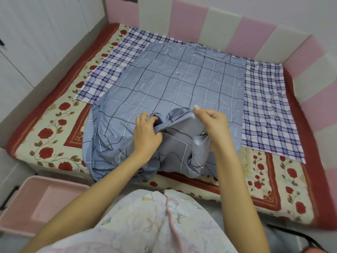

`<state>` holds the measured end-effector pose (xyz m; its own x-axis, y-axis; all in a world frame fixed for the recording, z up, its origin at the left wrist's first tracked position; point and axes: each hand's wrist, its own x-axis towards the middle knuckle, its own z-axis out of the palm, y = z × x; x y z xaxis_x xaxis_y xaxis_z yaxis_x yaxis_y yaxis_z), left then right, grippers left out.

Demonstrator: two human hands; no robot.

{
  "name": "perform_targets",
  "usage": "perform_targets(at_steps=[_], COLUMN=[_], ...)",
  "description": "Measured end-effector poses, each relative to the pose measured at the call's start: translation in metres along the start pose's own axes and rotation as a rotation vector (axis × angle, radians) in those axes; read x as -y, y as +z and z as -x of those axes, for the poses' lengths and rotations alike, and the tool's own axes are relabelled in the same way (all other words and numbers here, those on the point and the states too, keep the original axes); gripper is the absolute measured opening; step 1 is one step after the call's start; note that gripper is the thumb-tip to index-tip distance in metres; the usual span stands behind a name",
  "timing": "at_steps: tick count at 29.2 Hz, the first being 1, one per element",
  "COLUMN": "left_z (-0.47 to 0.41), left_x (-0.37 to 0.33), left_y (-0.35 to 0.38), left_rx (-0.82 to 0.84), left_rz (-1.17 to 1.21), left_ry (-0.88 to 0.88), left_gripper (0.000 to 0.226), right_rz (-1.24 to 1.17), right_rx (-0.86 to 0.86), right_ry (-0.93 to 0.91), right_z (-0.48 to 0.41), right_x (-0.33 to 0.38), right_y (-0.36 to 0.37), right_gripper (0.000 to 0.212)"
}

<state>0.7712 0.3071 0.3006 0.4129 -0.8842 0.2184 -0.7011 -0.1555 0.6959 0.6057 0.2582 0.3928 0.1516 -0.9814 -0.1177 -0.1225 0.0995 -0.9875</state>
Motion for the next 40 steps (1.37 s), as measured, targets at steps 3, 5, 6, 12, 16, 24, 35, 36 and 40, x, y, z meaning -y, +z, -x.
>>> perform_targets(at_steps=[3,5,6,12,16,24,35,36,40], left_z=[0.000,0.001,0.002,0.007,0.005,-0.010,-0.017,-0.016,-0.019], left_x=[0.006,0.009,0.011,0.029,0.048,0.078,0.100,0.099,0.090], left_y=[-0.005,-0.007,-0.007,-0.018,-0.031,-0.055,-0.074,-0.073,-0.076], left_rx=[0.004,0.049,0.086,0.164,0.043,-0.135,-0.102,-0.086,-0.118], left_rz=[-0.067,-0.117,-0.133,-0.073,-0.084,-0.034,0.059,0.045,0.043], left_ry=[0.016,0.030,0.030,0.000,-0.042,0.008,-0.024,-0.015,-0.002], left_gripper=[0.047,0.051,0.053,0.046,0.032,0.017,0.022,0.022,0.020], right_rz=[-0.014,-0.022,-0.016,0.128,0.180,0.115,0.275,0.278,0.249], right_rx=[-0.074,-0.104,-0.115,-0.216,-0.313,-0.338,-0.225,-0.222,-0.255], right_ry=[-0.002,-0.016,-0.023,-0.133,-0.186,-0.296,-0.088,-0.077,-0.083], right_z=[-0.001,-0.001,-0.002,-0.019,-0.025,-0.024,-0.043,-0.043,-0.042], right_x=[-0.003,-0.005,-0.006,-0.013,-0.017,-0.025,-0.069,-0.074,-0.083], right_y=[-0.001,0.000,0.001,-0.004,-0.013,-0.016,-0.034,-0.034,-0.042], right_gripper=[0.051,0.054,0.055,0.024,0.024,0.015,0.023,0.025,0.023])
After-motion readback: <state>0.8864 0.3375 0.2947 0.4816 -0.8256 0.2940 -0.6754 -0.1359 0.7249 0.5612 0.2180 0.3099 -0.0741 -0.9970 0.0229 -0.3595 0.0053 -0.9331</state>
